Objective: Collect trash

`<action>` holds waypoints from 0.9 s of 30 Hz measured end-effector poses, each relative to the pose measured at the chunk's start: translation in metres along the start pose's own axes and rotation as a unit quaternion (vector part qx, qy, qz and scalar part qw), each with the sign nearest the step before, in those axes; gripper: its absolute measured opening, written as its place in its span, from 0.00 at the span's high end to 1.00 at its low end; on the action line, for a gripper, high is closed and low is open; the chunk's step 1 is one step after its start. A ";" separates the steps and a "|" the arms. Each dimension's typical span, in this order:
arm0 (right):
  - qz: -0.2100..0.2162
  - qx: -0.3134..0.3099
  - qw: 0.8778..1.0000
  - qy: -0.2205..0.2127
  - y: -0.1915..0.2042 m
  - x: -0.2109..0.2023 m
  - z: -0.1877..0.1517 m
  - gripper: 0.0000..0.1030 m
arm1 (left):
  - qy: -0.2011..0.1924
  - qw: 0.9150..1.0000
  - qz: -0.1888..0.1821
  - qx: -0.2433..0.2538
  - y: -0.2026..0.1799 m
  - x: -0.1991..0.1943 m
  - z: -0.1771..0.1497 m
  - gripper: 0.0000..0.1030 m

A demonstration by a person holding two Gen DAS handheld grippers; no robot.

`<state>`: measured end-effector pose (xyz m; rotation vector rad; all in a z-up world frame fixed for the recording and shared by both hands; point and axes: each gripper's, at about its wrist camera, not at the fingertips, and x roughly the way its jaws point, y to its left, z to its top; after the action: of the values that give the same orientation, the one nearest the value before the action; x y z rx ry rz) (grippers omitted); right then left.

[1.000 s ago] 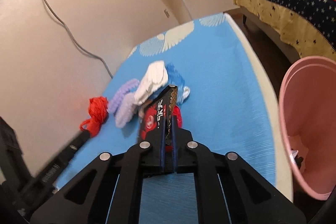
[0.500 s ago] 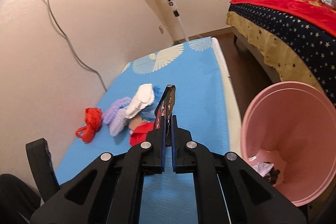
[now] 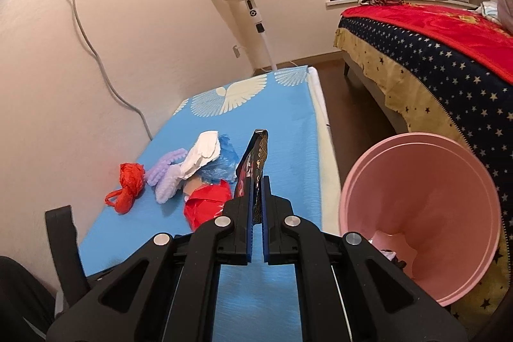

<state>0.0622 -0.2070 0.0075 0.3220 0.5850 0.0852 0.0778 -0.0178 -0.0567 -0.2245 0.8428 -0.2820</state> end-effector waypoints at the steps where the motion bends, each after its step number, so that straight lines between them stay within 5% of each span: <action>1: -0.003 -0.001 1.000 -0.002 0.001 -0.001 0.000 0.96 | -0.006 1.000 0.001 0.008 -0.003 -0.003 0.001 0.92; 14: -0.062 -0.041 0.996 -0.038 0.001 -0.037 0.004 0.96 | -0.091 0.994 0.036 0.042 -0.018 -0.047 0.015 0.92; 27: -0.093 -0.034 0.993 -0.070 -0.013 -0.063 0.013 0.96 | -0.112 0.991 0.033 0.062 -0.038 -0.054 0.016 0.92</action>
<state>0.0171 -0.2335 0.0466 0.2050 0.4687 -0.0962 0.0501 -0.0346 0.0028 -0.1096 0.6060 -0.2409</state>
